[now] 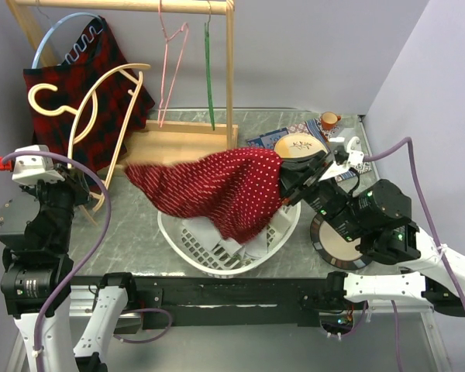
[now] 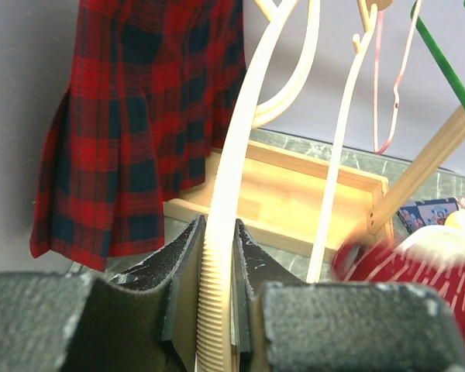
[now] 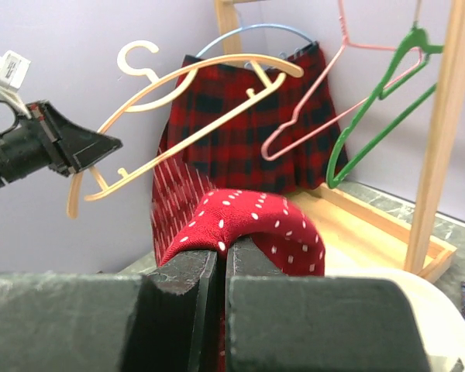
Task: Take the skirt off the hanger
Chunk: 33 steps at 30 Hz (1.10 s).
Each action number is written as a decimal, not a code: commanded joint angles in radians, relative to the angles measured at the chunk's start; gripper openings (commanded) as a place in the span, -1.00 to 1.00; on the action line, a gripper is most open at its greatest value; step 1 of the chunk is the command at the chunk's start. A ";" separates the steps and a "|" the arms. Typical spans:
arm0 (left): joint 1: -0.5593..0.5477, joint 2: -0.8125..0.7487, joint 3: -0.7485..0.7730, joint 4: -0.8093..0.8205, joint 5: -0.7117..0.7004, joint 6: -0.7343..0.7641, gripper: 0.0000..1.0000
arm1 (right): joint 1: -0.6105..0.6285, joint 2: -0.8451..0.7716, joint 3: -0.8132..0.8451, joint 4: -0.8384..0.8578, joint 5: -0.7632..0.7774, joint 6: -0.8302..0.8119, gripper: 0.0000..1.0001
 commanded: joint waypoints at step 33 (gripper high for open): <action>0.004 0.152 0.003 0.238 -0.100 0.128 -0.98 | -0.195 0.397 -0.424 0.220 -0.074 0.528 -1.00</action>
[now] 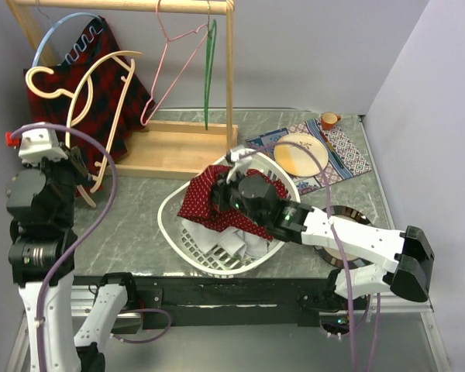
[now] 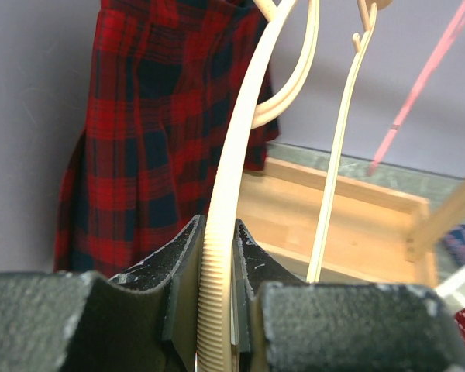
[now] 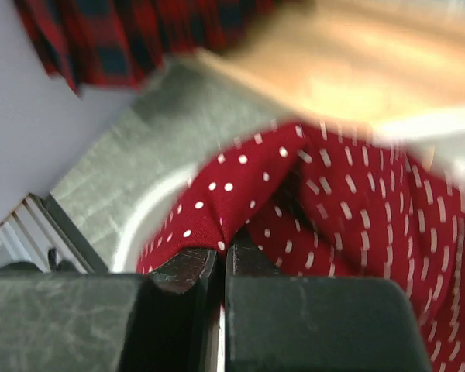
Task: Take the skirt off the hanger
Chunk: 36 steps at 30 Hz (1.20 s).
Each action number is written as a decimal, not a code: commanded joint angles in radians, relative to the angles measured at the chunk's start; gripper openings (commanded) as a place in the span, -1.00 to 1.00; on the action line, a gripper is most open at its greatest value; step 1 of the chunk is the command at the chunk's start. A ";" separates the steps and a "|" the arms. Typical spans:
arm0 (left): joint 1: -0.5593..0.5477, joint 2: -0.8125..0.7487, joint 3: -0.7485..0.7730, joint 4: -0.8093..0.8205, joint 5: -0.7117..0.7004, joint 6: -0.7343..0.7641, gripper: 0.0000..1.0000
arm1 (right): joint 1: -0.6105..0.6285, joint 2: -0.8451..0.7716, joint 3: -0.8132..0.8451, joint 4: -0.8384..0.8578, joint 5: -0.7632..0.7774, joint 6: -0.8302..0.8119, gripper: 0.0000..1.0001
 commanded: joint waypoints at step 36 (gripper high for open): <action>-0.001 0.516 0.292 0.439 0.177 0.462 -0.98 | 0.011 -0.549 -0.289 0.044 -0.043 0.117 1.00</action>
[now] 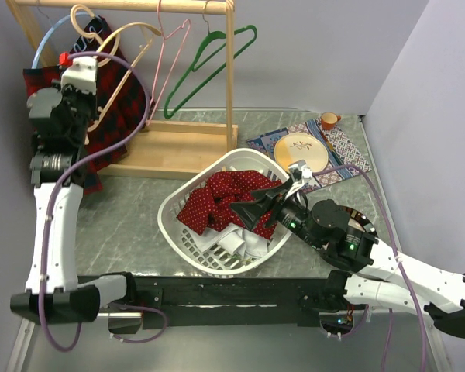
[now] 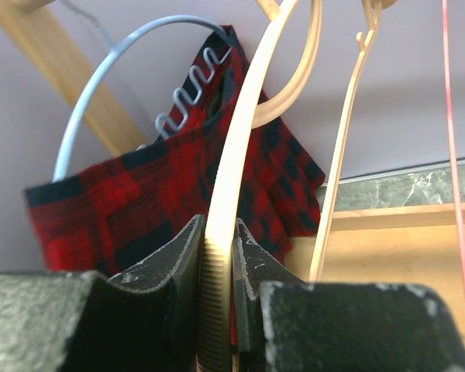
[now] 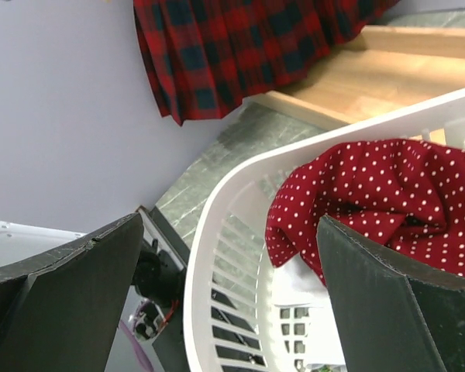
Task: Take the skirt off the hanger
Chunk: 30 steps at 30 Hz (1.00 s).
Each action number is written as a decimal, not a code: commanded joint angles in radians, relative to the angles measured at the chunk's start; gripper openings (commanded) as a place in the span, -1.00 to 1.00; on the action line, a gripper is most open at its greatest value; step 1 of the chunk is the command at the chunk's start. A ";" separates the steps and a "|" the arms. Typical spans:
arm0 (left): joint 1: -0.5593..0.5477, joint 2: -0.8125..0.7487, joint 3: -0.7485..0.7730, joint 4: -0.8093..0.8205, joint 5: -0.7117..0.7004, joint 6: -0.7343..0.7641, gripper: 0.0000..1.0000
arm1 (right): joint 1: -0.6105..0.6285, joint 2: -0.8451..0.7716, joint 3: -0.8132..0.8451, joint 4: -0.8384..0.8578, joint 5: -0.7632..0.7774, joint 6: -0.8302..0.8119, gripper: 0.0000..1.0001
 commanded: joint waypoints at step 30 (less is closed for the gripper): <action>-0.072 0.182 0.044 0.259 0.024 0.088 0.29 | 0.008 -0.005 0.005 0.092 -0.001 0.025 1.00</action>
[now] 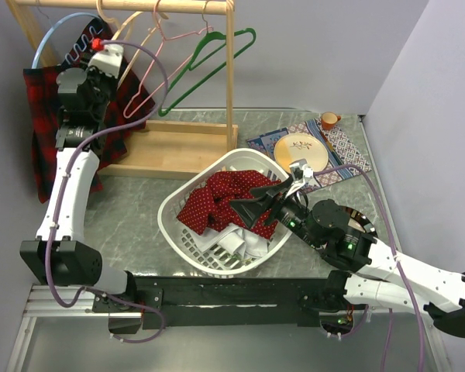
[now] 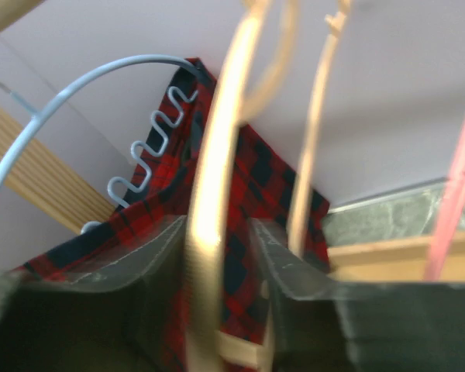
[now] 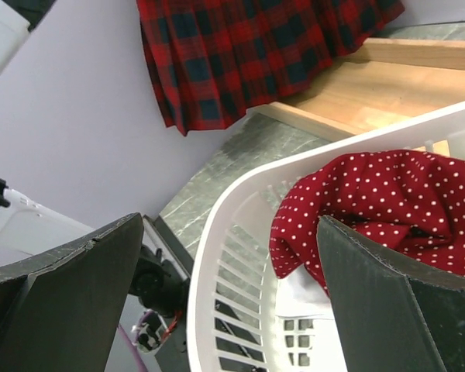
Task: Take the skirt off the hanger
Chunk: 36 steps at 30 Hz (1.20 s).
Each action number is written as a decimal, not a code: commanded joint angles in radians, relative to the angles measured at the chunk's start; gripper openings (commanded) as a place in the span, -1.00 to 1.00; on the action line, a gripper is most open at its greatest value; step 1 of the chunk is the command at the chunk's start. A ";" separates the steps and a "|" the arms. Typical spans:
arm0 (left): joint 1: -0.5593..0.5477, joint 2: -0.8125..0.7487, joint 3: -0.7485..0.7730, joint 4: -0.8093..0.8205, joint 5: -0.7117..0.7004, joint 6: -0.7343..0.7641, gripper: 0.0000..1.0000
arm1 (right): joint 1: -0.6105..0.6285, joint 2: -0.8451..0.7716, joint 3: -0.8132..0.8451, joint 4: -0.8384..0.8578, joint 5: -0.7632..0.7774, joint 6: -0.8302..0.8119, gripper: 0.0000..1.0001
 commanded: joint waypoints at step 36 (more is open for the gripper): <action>0.465 0.012 0.331 -0.358 0.208 -0.655 0.93 | 0.008 -0.078 0.003 -0.011 -0.076 0.001 1.00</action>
